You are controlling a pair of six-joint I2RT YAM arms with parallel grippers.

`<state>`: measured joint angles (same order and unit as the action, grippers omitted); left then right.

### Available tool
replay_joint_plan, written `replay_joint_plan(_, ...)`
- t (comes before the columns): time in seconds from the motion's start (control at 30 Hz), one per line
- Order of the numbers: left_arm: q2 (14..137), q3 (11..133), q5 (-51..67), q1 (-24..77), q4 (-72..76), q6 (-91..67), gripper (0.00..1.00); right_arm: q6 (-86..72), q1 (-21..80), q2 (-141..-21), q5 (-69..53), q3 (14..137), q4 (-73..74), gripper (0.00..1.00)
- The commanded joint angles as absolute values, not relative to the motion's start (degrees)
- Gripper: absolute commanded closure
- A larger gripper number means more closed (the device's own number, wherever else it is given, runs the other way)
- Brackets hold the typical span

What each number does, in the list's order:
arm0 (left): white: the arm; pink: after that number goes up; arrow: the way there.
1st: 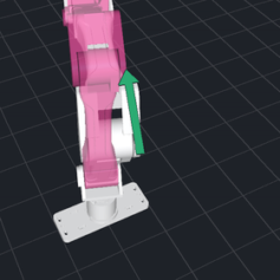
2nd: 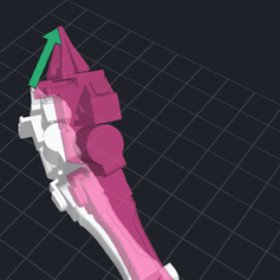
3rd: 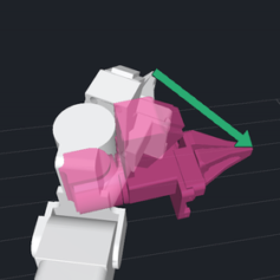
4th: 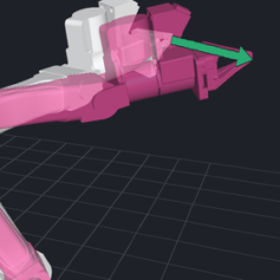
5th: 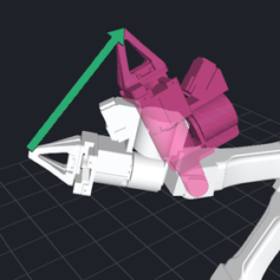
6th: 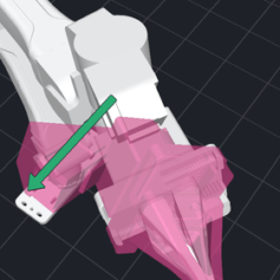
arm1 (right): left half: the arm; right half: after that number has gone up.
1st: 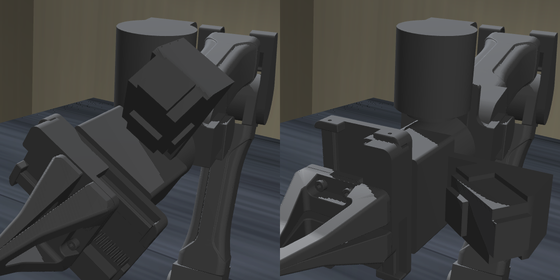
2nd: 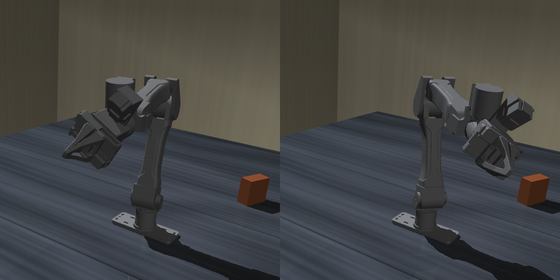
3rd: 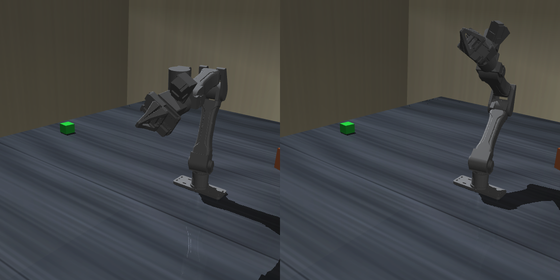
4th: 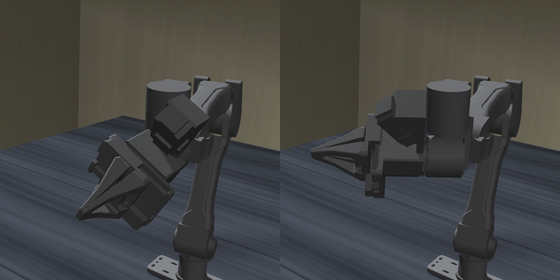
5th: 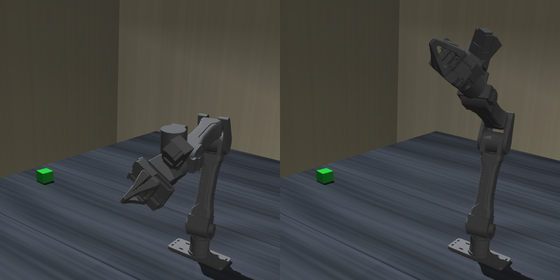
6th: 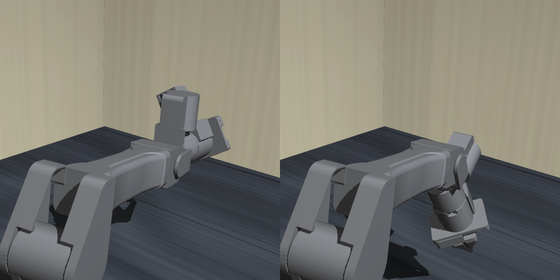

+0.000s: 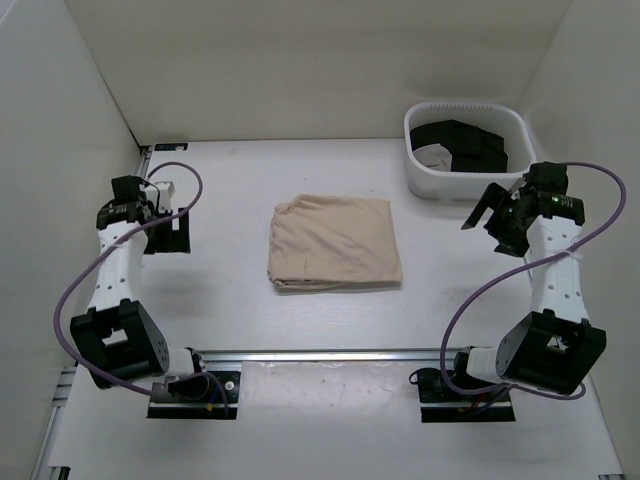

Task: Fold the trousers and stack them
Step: Fold the trousers

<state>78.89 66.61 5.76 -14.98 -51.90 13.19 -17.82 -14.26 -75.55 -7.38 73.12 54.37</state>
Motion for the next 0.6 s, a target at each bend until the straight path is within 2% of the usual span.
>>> replay_joint_plan(0.0,73.9,65.0,7.3,-16.4,-51.1,11.2,0.0,-18.3,-14.5,-73.8,-6.6,75.7,55.6,0.01)
replay_joint_plan(0.57,71.7,64.6,7.3,-16.4,-51.1,10.1,0.0,-18.3,-14.5,-69.9,-6.6,74.5,56.7,0.01)
